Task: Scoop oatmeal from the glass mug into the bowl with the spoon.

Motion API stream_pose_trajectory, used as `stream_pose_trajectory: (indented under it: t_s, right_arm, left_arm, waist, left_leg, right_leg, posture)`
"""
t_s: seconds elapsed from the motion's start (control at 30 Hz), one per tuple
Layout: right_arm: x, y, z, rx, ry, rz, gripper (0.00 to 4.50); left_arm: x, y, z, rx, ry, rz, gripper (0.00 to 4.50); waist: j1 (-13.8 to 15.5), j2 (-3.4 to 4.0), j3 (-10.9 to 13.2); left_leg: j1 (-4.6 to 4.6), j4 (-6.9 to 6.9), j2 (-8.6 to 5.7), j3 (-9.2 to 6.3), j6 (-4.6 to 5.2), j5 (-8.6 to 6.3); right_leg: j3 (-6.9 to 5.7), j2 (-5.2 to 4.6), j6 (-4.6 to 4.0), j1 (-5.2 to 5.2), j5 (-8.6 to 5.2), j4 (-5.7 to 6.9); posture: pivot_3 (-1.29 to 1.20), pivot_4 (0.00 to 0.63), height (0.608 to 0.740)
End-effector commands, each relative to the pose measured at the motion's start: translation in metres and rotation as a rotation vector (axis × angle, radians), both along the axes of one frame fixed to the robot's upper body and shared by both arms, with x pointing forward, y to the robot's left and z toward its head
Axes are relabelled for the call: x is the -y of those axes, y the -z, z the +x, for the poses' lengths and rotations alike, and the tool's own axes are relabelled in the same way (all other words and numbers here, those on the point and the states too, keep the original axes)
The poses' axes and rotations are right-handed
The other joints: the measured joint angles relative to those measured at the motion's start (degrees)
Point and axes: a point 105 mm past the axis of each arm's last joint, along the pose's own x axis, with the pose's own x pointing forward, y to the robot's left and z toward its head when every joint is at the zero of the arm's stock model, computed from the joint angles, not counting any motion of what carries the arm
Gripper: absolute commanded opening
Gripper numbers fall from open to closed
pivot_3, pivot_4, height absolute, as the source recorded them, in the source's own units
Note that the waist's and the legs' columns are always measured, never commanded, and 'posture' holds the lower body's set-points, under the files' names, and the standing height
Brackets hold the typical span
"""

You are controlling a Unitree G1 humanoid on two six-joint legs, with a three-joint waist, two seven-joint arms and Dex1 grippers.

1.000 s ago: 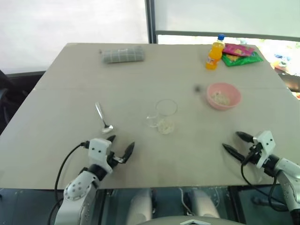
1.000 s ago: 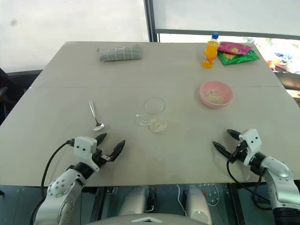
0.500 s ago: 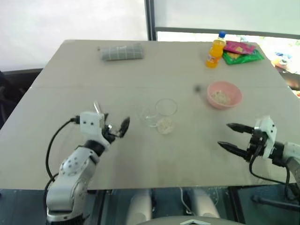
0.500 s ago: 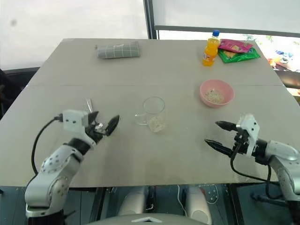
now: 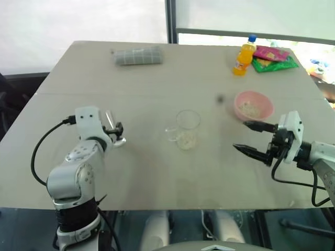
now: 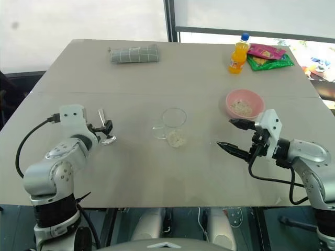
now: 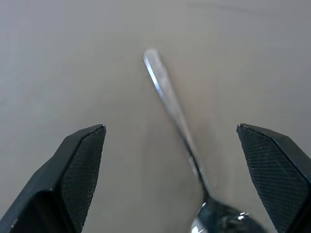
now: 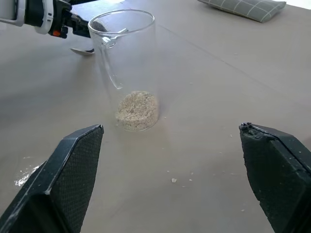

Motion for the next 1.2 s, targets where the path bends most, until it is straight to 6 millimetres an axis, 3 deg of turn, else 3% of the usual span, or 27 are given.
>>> stream_pose_trajectory:
  t_s: [0.03, 0.13, 0.3, 0.63, 0.8, 0.87, 1.0, 1.1, 1.2]
  right_arm:
    - [-0.003, -0.017, -0.003, 0.076, -0.009, 0.003, 4.5]
    - [-0.007, -0.021, -0.006, 0.073, -0.035, 0.024, 4.5]
    - [-0.012, -0.019, -0.018, 0.009, -0.112, 0.022, 4.5]
    - [-0.017, -0.018, -0.02, -0.002, -0.119, -0.007, 4.5]
    - [-0.018, -0.02, -0.015, 0.013, -0.117, -0.022, 4.5]
    - [-0.018, -0.02, -0.014, 0.017, -0.114, -0.029, 4.5]
    - [-0.014, -0.025, -0.005, 0.038, -0.067, -0.008, 4.5]
    - [-0.011, -0.041, 0.008, 0.078, -0.003, 0.058, 4.5]
    - [-0.012, -0.066, 0.03, 0.115, 0.12, 0.196, 4.5]
  left_arm:
    - [0.003, 0.011, -0.001, -0.084, 0.029, -0.004, 4.46]
    - [0.006, 0.025, 0.001, -0.138, 0.039, -0.034, 4.46]
    - [0.005, 0.034, 0.003, -0.173, 0.041, -0.018, 4.46]
    - [-0.003, 0.038, -0.002, -0.182, 0.014, 0.004, 0.1]
    - [-0.011, 0.039, -0.005, -0.175, -0.034, -0.01, 0.04]
    - [-0.013, 0.032, -0.001, -0.132, -0.041, -0.003, 0.04]
    - [-0.013, -0.008, 0.019, 0.104, -0.014, 0.027, 0.04]
    - [-0.006, -0.057, 0.034, 0.341, 0.053, 0.122, 0.04]
    - [0.026, -0.104, 0.042, 0.571, 0.236, 0.215, 0.04]
  waist:
    - [0.01, -0.01, 0.0]
    - [0.07, 0.04, -0.03]
    - [0.17, 0.18, -0.11]
    - [-0.13, 0.37, -0.24]
    - [-0.17, 0.41, -0.26]
    - [-0.24, 0.41, -0.26]
    - [-0.13, 0.32, -0.2]
    - [-0.07, -0.09, 0.04]
    - [0.08, -0.27, 0.15]
  left_leg:
    - [0.0, 0.0, 0.0, -0.01, 0.0, 0.0]
    - [0.05, 0.01, 0.0, -0.02, -0.02, 0.01]
    - [0.22, 0.08, -0.05, -0.05, -0.04, 0.03]
    - [0.3, 0.14, -0.01, -0.03, -0.03, 0.03]
    - [0.3, 0.14, -0.02, -0.01, -0.03, 0.03]
    - [0.31, 0.14, -0.01, -0.01, -0.03, 0.03]
    - [0.28, 0.14, 0.0, -0.02, -0.03, 0.03]
    - [0.18, 0.17, 0.0, -0.02, -0.03, 0.04]
    - [0.05, 0.24, 0.02, -0.02, -0.05, 0.04]
  right_leg:
    - [-0.01, 0.0, 0.0, 0.0, 0.0, 0.01]
    - [-0.02, -0.01, 0.0, 0.04, 0.0, 0.07]
    - [-0.02, -0.09, -0.03, 0.12, -0.01, 0.3]
    - [0.05, -0.09, -0.21, 0.08, -0.11, 0.55]
    - [0.07, -0.1, -0.21, 0.08, -0.11, 0.54]
    - [0.06, -0.09, -0.21, 0.08, -0.11, 0.55]
    - [0.06, -0.07, -0.21, 0.05, -0.11, 0.58]
    - [0.05, -0.07, -0.22, -0.02, -0.1, 0.58]
    - [0.02, -0.1, -0.21, -0.07, -0.08, 0.56]
  posture:
    - [0.0, 0.15, 0.74]
    - [0.0, 0.15, 0.74]
    - [0.0, 0.15, 0.74]
    - [0.0, 0.15, 0.74]
    - [0.0, 0.15, 0.74]
    - [0.0, 0.15, 0.74]
    - [0.0, 0.15, 0.74]
    - [0.0, 0.15, 0.74]
    - [0.0, 0.15, 0.74]
